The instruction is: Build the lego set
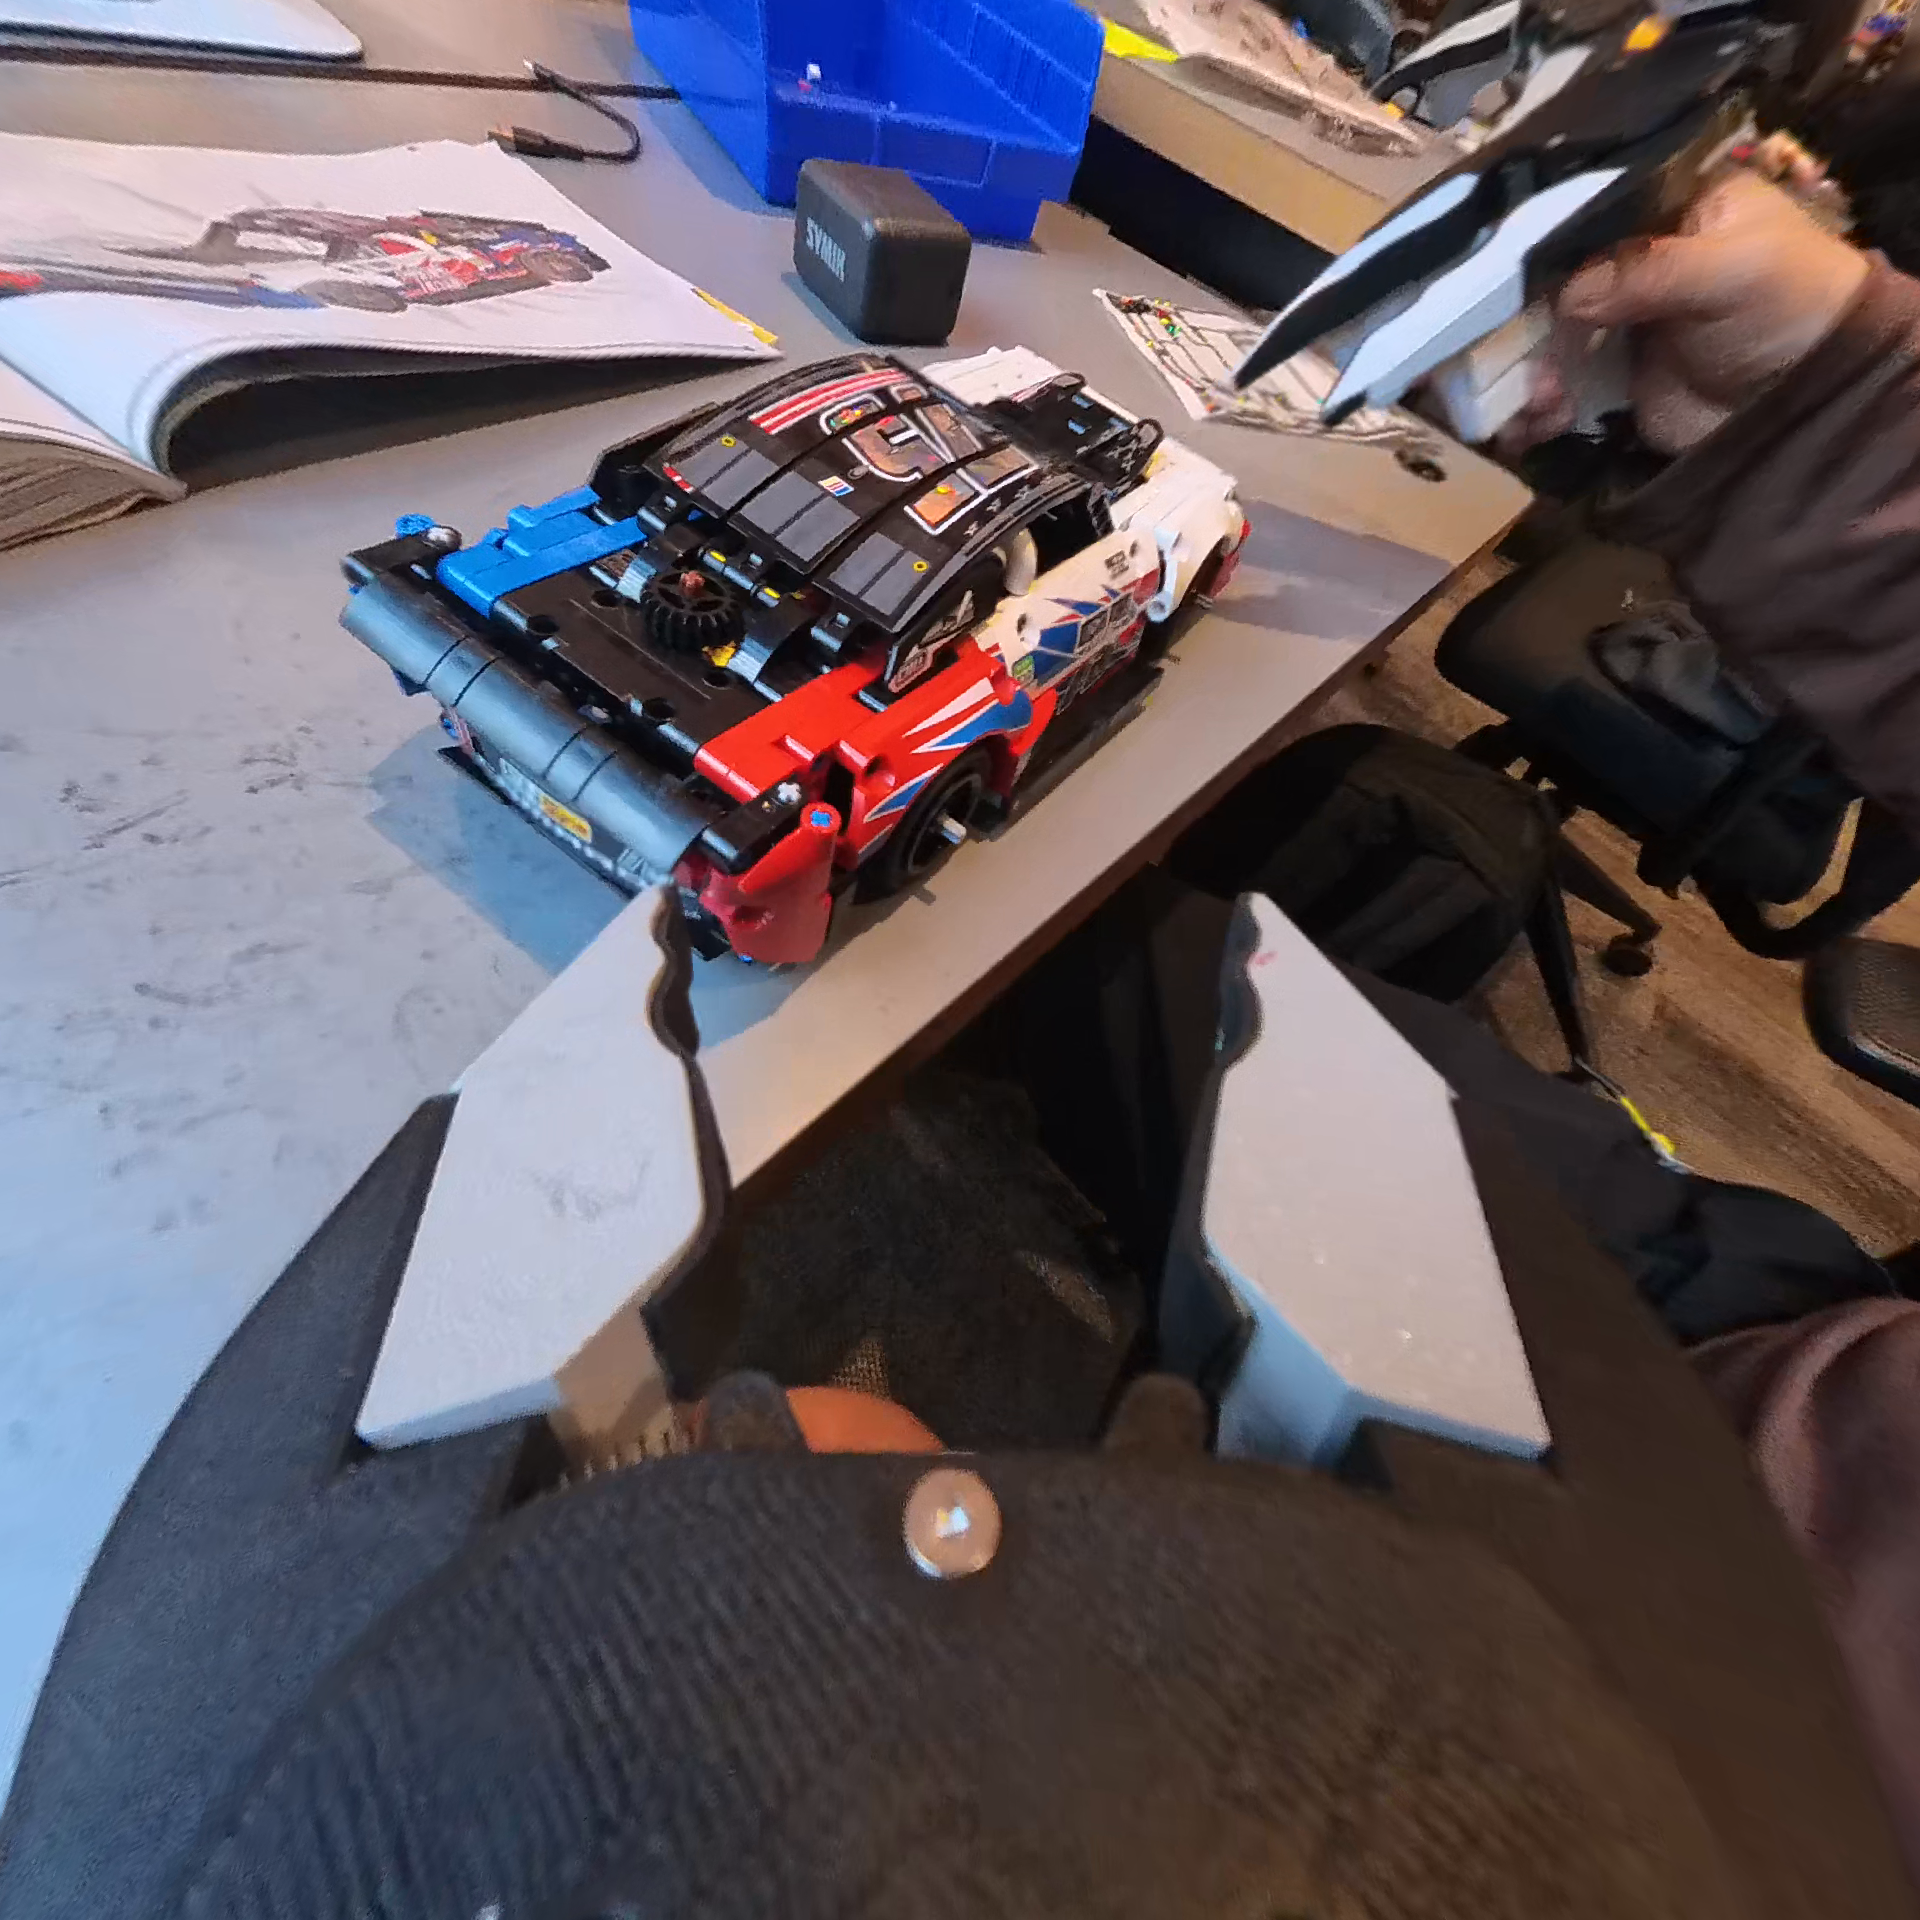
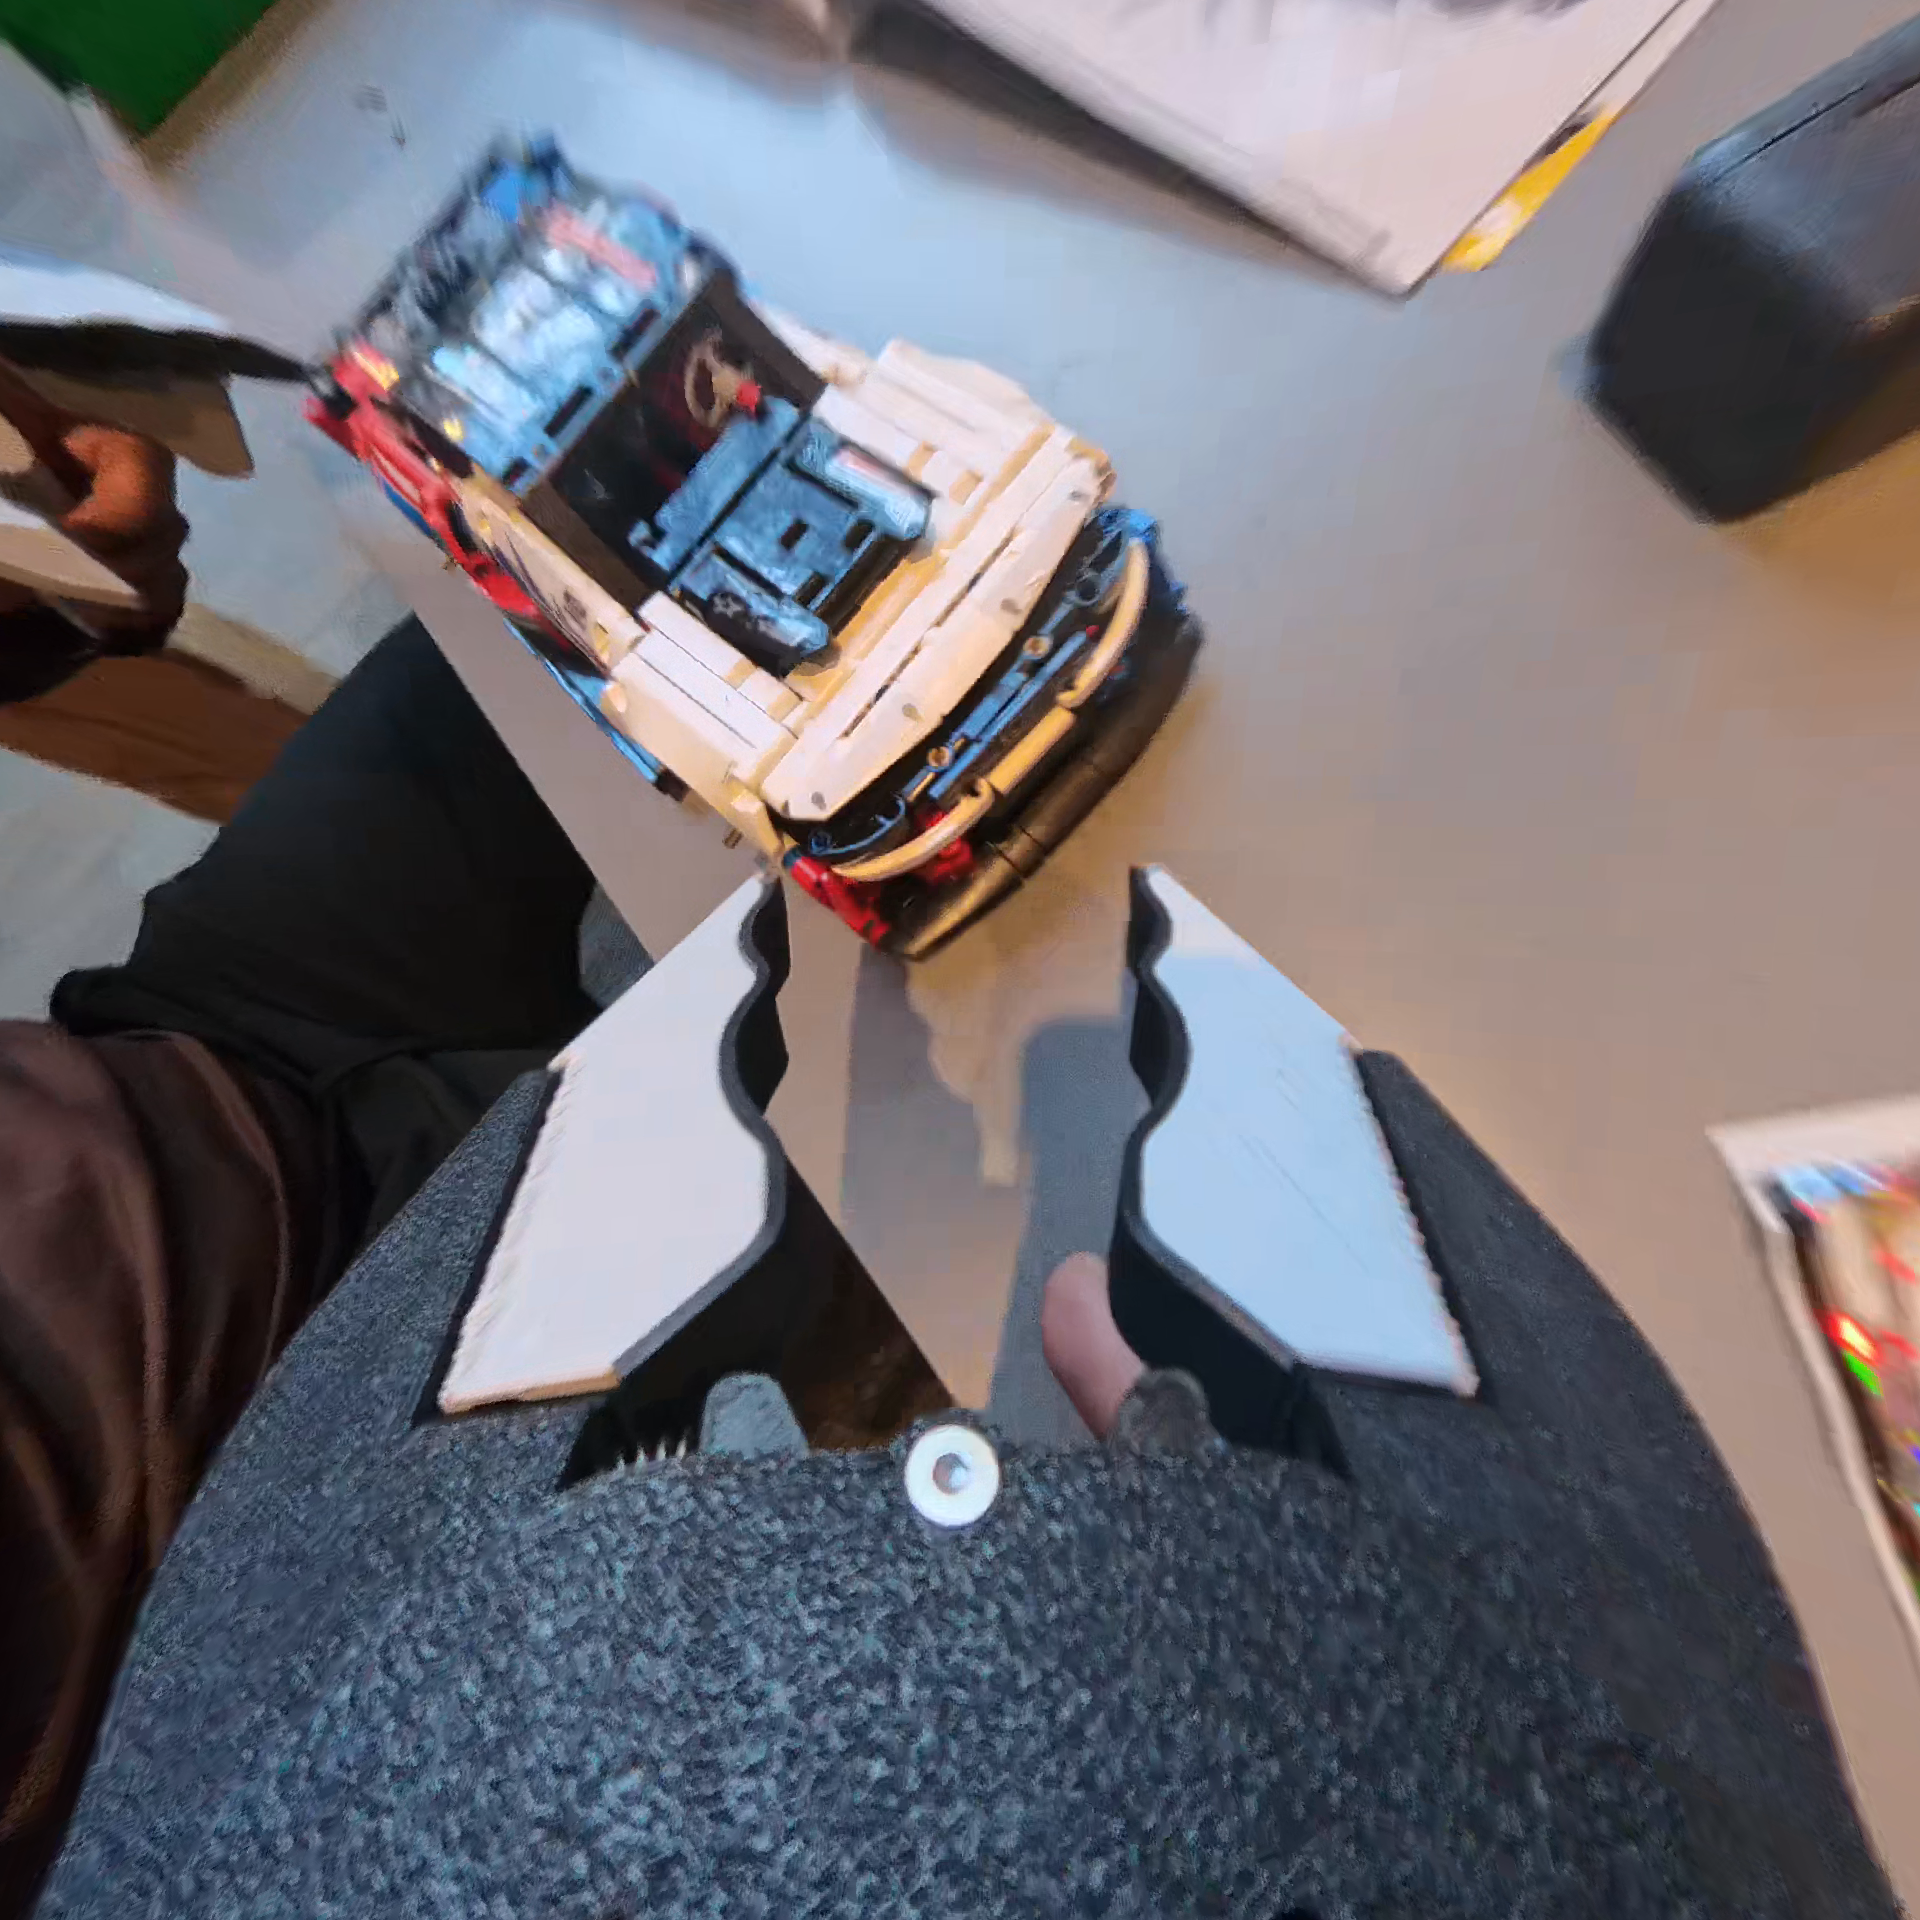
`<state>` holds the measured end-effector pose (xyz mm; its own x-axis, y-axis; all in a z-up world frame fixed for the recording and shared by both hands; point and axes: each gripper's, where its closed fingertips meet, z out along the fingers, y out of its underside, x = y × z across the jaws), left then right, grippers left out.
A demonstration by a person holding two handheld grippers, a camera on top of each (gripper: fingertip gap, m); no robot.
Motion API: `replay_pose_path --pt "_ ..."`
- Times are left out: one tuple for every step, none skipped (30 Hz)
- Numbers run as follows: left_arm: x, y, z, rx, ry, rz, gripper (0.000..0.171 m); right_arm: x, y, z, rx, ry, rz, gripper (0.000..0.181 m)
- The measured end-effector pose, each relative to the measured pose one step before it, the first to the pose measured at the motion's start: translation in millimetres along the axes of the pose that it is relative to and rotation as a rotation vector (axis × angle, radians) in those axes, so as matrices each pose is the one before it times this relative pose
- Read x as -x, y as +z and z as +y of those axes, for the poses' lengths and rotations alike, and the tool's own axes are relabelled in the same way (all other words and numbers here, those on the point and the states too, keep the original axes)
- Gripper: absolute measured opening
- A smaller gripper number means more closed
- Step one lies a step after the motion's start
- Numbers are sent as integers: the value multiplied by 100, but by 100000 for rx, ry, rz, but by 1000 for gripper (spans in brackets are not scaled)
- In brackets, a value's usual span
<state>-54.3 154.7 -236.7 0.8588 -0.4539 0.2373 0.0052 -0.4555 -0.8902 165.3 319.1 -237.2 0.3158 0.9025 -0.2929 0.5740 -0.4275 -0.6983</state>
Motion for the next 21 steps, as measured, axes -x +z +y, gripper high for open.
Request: replay_pose_path --pt "-64 -836 -33 -1114 491 -1268 99 -114 -1914 -388 -6317 537 2149 57" --pt "-104 -954 17 -1303 945 -1356 99 -44 -2032 -348 -6922 1577 1604 53" --pt "-214 -942 -24 -1728 926 -1104 97 13 -1944 -238 -6690 1614 1689 50" --pt "-523 -827 92 -526 1638 289 95 250 -1723 -50 -6060 842 1357 49" --pt "-635 -687 351 1437 1723 413 96 531 -1422 285 -4396 14 728 47" --pt "-663 -542 443 1215 1136 -156 97 684 -1051 684 -1906 -591 670 46" --pt "-860 -404 440 -8 1212 663 97 738 -707 966 25 -1290 1108 47" --pt "-994 -262 396 -682 1279 1182 96 735 -392 996 522 -2192 1919 51" --pt "-936 -146 310 -1417 1102 581 94 781 -172 844 105 -3025 2296 54" --pt "-906 -44 223 -2322 707 348 92 903 3 701 -70 -3010 2126 54" --pt "-977 57 229 -2058 514 1038 88 1039 162 645 683 -2465 1072 55" --pt "-968 91 290 -701 272 1202 87 993 291 632 1764 -1477 585 55" --pt "-888 74 245 -136 -466 796 87 846 371 553 2039 -750 629 56" --pt "-974 11 190 -120 -109 1491 86 814 367 307 928 -795 -129 58" --pt "-880 -20 186 -120 441 985 85 758 283 70 -676 -1145 -570 58" --pt "-607 -60 258 -75 700 -481 84 529 191 57 -849 -1098 -183 58" --pt "-534 -87 370 -310 676 -510 84 336 106 150 -260 -824 11 57" --pt "-508 -120 472 -411 94 -122 84 247 0 227 219 -751 -461 56" --pt "-311 -188 617 -143 -633 -705 83 65 -129 256 276 -611 -83 55" --pt "-96 -221 751 627 -988 -1347 81 -290 -292 223 5 -444 1301 54" --pt "-54 -243 797 1379 -487 -830 81 -574 -437 141 -587 -203 2392 52"
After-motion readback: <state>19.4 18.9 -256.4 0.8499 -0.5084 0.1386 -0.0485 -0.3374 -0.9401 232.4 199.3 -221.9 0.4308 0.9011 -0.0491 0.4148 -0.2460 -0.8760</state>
